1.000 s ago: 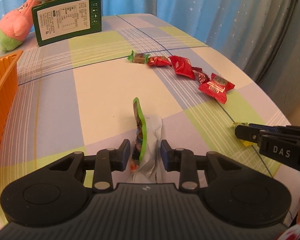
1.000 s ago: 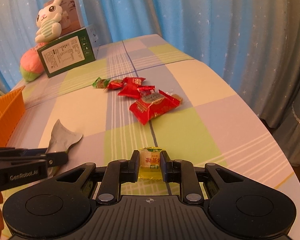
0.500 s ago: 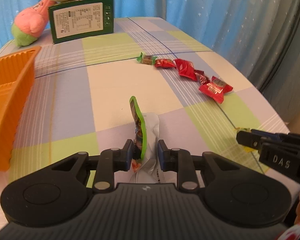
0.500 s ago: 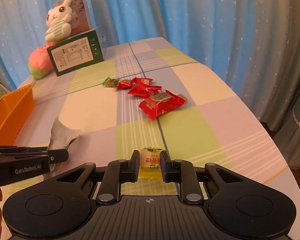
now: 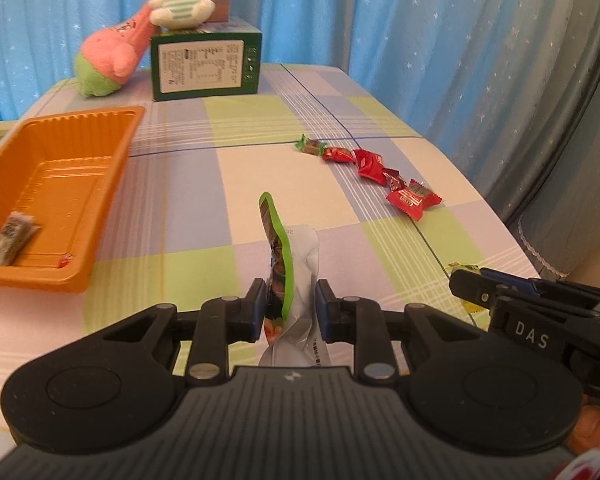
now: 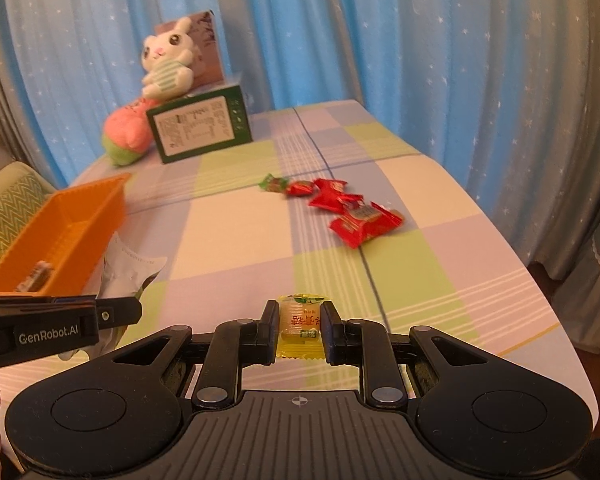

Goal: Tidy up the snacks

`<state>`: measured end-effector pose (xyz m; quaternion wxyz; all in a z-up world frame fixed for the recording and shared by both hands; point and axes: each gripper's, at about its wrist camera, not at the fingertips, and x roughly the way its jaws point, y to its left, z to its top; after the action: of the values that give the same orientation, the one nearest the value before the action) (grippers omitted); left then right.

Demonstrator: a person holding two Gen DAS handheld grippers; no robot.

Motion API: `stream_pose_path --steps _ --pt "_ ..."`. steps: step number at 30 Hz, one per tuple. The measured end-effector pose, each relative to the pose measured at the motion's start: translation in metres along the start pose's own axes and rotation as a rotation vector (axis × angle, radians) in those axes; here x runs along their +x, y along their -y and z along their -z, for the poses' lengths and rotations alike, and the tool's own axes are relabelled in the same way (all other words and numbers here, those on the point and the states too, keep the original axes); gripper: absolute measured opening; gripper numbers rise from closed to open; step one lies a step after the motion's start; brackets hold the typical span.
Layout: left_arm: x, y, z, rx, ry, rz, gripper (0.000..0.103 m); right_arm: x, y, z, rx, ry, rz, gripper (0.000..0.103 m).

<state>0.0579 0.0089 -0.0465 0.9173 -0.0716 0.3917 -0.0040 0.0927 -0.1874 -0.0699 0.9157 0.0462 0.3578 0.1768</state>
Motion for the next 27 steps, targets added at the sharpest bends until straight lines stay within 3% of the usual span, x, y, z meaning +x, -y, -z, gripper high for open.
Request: stream_pose_path --steps 9,27 --pt "-0.041 -0.011 0.008 -0.021 0.030 -0.014 0.023 -0.025 -0.024 0.003 -0.035 0.007 -0.033 0.022" --pt "-0.077 -0.035 0.012 -0.051 0.067 -0.041 0.023 -0.034 -0.058 -0.003 -0.093 0.016 -0.068 0.022"
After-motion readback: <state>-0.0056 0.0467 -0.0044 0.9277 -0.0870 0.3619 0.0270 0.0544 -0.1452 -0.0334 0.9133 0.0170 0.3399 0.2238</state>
